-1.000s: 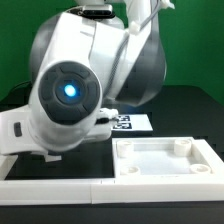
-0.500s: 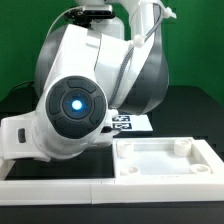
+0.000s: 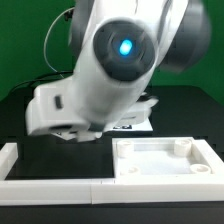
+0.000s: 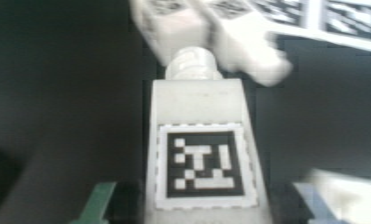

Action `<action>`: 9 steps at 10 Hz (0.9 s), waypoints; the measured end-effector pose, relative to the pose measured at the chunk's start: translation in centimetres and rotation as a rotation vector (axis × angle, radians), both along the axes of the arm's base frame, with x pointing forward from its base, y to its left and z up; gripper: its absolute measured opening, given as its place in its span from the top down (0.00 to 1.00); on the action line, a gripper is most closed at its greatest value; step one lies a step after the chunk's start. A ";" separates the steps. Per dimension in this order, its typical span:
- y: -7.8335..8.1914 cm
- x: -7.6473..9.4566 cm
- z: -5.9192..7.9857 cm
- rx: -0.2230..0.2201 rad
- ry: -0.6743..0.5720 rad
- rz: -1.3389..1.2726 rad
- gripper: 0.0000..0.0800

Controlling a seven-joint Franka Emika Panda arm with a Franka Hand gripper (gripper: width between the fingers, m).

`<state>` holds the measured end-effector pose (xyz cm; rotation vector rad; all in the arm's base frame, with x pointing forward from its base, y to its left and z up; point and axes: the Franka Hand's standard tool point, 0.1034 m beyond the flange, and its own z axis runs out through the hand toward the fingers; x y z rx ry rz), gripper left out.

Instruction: Assemble one leg

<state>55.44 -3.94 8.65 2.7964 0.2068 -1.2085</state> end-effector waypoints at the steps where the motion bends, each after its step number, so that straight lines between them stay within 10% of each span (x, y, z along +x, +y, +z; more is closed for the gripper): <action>1: 0.3 0.9 0.8 0.019 -0.095 -0.029 0.64; 5: -0.5 2.0 0.1 0.020 -0.378 -0.059 0.64; 9: 10.6 3.7 4.6 0.028 -0.656 -0.215 0.64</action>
Offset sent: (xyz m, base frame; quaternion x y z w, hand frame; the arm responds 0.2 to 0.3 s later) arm 0.0000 0.0000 0.0000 0.0000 0.1296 0.0000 0.9916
